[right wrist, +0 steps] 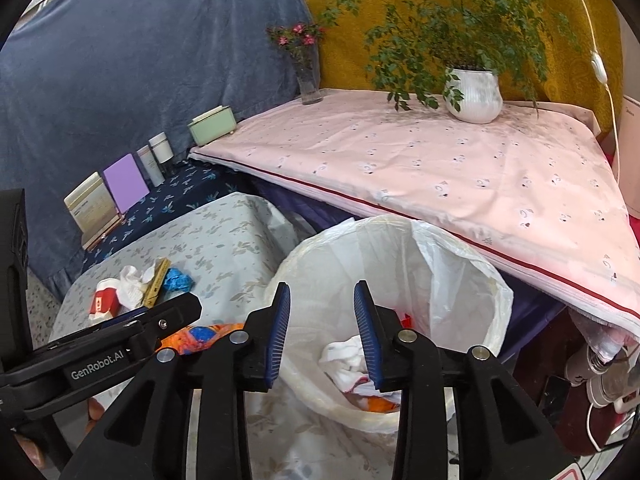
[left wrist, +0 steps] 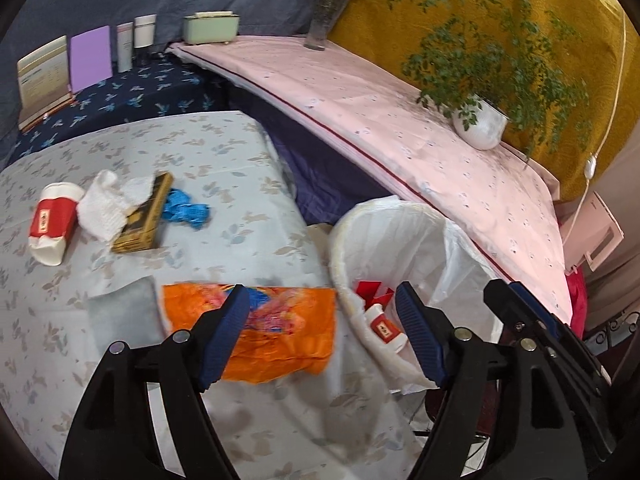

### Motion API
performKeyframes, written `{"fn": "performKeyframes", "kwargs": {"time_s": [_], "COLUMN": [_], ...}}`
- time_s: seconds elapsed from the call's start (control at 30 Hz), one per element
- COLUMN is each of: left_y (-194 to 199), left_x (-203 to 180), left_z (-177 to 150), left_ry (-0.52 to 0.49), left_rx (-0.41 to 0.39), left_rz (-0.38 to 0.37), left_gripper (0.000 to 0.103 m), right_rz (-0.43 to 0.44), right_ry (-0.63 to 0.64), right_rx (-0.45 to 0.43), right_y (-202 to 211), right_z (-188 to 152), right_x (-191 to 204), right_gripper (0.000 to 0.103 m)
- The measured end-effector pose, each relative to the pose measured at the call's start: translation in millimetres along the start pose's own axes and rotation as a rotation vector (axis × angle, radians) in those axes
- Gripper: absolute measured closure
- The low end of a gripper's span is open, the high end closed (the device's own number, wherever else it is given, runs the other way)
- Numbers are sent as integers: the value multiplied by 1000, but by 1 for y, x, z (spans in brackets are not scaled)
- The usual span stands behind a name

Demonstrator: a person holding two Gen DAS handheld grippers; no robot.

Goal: Collect trash
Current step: 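Move both tools back to the table toward the orange plastic bag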

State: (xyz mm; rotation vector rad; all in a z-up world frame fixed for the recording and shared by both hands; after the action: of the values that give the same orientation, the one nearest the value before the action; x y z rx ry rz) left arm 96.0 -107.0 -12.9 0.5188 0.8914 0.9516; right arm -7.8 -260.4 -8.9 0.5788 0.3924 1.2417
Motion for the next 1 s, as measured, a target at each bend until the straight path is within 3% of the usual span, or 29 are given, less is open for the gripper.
{"fn": "performKeyframes", "kwargs": {"time_s": [0.53,1.0], "left_y": [28,17], "left_x": [98,155], "left_z": [-4,-21], "left_ry": [160,270], "left_rx": [-44,28], "left_rz": [143,202], "left_gripper": [15,12], "right_rz": [93,134], "right_ry": [93,153], "right_rx": [16,103], "right_y": [0,-29], "right_z": [0,-23], "right_x": [72,109], "right_gripper": [51,49]}}
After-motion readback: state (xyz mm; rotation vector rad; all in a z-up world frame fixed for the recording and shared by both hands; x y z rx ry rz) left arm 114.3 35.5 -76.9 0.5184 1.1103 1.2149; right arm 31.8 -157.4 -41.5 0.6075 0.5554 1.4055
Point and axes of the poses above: each gripper's, at about its wrist camera, not at the fingertips, and y roughly against the way its jaws point, x to its left, z to its top, the point moved 1 cm from there along -y, roughly the way its jaws point, and after that the axes turned 14 degrees about y, right-handed, at the moved point
